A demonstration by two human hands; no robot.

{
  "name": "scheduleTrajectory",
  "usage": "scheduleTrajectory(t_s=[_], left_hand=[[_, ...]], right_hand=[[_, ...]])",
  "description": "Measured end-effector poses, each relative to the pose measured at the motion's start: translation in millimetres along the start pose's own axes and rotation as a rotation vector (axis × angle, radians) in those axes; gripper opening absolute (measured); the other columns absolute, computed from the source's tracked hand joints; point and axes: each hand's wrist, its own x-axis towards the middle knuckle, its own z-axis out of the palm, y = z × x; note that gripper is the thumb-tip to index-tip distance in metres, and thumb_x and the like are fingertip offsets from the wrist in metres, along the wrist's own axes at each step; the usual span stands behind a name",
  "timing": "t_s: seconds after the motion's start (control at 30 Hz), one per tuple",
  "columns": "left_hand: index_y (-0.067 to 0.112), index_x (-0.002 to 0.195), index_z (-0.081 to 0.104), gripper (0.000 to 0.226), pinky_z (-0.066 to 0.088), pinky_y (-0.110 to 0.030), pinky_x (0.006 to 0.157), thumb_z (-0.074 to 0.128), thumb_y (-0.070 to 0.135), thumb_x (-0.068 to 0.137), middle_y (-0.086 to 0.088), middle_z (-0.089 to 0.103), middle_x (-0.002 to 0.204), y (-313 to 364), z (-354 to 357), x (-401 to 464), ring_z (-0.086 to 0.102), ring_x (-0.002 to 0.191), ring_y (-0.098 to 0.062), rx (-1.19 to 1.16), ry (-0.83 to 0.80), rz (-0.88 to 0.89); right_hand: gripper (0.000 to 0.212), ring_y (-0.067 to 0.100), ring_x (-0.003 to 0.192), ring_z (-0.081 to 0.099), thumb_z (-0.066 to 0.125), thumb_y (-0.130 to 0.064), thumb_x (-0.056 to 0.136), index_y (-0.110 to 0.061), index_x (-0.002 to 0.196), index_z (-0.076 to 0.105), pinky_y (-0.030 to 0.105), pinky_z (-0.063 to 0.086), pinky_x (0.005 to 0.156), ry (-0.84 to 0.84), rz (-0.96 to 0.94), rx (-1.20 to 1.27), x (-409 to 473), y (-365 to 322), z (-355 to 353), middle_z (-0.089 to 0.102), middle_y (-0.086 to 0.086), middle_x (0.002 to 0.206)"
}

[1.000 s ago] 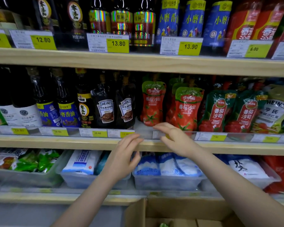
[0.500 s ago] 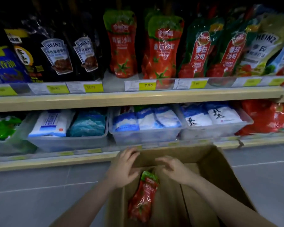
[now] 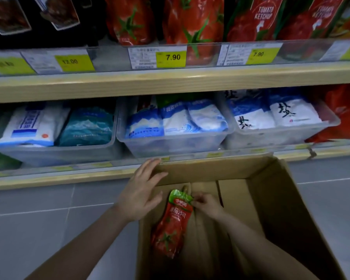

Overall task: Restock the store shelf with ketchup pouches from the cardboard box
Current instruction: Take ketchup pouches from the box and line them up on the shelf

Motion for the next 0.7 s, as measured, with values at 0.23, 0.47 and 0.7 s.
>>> scheduleTrajectory(t_s=[0.23, 0.47, 0.7], left_hand=[[0.016, 0.129, 0.051, 0.051, 0.021, -0.041, 0.114, 0.042, 0.039, 0.084, -0.007, 0.026, 0.151, 1.5, -1.2, -0.2, 0.011, 0.143, -0.02, -0.023, -0.001, -0.013], [0.019, 0.131, 0.048, 0.053, 0.021, -0.04, 0.115, 0.042, 0.041, 0.084, -0.003, 0.022, 0.152, 0.1, -0.6, -1.0, 0.007, 0.143, -0.017, 0.013, -0.02, -0.023], [0.021, 0.132, 0.046, 0.057, 0.023, -0.045, 0.114, 0.041, 0.046, 0.081, -0.003, 0.021, 0.153, 2.7, -1.6, -2.4, 0.006, 0.143, -0.018, 0.048, -0.039, -0.057]], right_hand=[[0.024, 0.008, 0.068, 0.05, 0.066, -0.001, 0.08, -0.017, 0.068, 0.052, 0.012, 0.041, 0.061, 0.056, 0.096, 0.174, 0.5, -5.7, -4.0, 0.054, -0.003, 0.072], [0.02, 0.021, 0.076, 0.062, 0.048, -0.003, 0.091, -0.014, 0.076, 0.041, 0.028, 0.059, 0.059, -0.002, 0.121, 0.482, -17.6, -24.0, -3.9, 0.055, 0.006, 0.085], [0.02, 0.02, 0.079, 0.062, 0.048, -0.007, 0.093, -0.004, 0.112, 0.048, 0.024, 0.057, 0.061, -0.036, 0.063, 0.525, -37.0, -42.4, -12.6, 0.056, 0.012, 0.104]])
